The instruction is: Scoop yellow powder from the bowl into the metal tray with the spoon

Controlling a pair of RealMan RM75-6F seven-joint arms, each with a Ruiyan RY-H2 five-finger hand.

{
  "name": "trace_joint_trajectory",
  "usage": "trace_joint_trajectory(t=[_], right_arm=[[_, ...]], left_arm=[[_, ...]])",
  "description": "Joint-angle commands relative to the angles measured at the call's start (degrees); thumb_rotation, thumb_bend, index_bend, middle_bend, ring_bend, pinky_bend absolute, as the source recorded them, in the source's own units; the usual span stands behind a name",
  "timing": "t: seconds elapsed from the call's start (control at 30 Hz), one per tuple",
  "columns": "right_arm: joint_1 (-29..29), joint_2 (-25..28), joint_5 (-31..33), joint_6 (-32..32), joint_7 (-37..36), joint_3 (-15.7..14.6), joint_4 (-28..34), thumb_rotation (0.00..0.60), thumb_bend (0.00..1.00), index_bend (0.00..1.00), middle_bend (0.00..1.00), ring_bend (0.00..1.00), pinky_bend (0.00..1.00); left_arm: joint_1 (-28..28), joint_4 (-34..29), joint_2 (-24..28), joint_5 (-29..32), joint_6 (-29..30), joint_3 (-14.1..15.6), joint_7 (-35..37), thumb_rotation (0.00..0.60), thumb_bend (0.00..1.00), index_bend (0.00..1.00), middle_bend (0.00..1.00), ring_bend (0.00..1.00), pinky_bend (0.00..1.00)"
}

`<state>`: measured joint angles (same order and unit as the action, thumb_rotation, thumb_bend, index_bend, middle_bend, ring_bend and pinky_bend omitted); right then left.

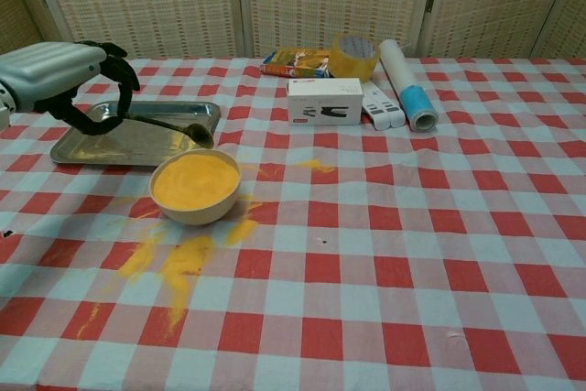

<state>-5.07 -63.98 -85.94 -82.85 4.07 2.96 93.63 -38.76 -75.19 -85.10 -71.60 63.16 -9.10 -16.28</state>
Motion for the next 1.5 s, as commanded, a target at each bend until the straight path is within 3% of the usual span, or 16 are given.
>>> trace_joint_trajectory(t=[0.03,0.13,0.3,0.47,0.97,1.3,1.5], right_arm=[[0.01,0.13,-0.31,-0.14,-0.22,-0.1,0.16,0.6,0.16,0.0,0.0,0.0,0.0],[0.15,0.35,-0.88,-0.6,-0.62,-0.24,0.39,0.6,0.16,0.0,0.0,0.0,0.0],[0.51,0.85,-1.4,-1.45,-1.44,-0.32,0.57,0.6,0.16,0.0,0.0,0.0,0.0],[0.66,1.13,-1.63,-1.67,-1.81,-0.42,0.68,0.6,0.16,0.0,0.0,0.0,0.0],[0.81,1.3,-1.78,-1.92,-2.03,-0.42,0.75,0.6,0.16,0.0,0.0,0.0,0.0],[0.8,1.36,-2.26,-1.82,-2.14,-0.69,0.93,0.6,0.16,0.0,0.0,0.0,0.0],[0.67,1.28,-2.47,-1.43,-1.99,-0.92,0.94,0.6,0.16,0.0,0.0,0.0,0.0]], left_arm=[[1.12,-2.25,-0.6,-0.5,3.3,-0.4,-4.13,0.6,0.58,0.77,0.26,0.03,0.04],[1.34,-2.45,-2.12,-0.68,6.36,-0.53,-10.37,0.6,0.58,0.77,0.27,0.04,0.04],[1.09,3.06,-6.69,-4.54,12.31,0.9,-22.88,0.6,0.58,0.77,0.29,0.05,0.04],[1.02,6.08,-9.31,-5.92,13.88,1.43,-28.9,0.6,0.58,0.77,0.29,0.05,0.04],[1.8,4.59,-9.34,-6.9,13.33,2.4,-35.12,0.6,0.57,0.77,0.3,0.06,0.04],[4.06,-1.21,-5.78,-8.21,13.33,4.42,-35.73,0.6,0.57,0.77,0.29,0.06,0.04],[5.14,-5.16,-3.3,-8.1,13.82,4.06,-35.39,0.6,0.57,0.77,0.29,0.06,0.04]])
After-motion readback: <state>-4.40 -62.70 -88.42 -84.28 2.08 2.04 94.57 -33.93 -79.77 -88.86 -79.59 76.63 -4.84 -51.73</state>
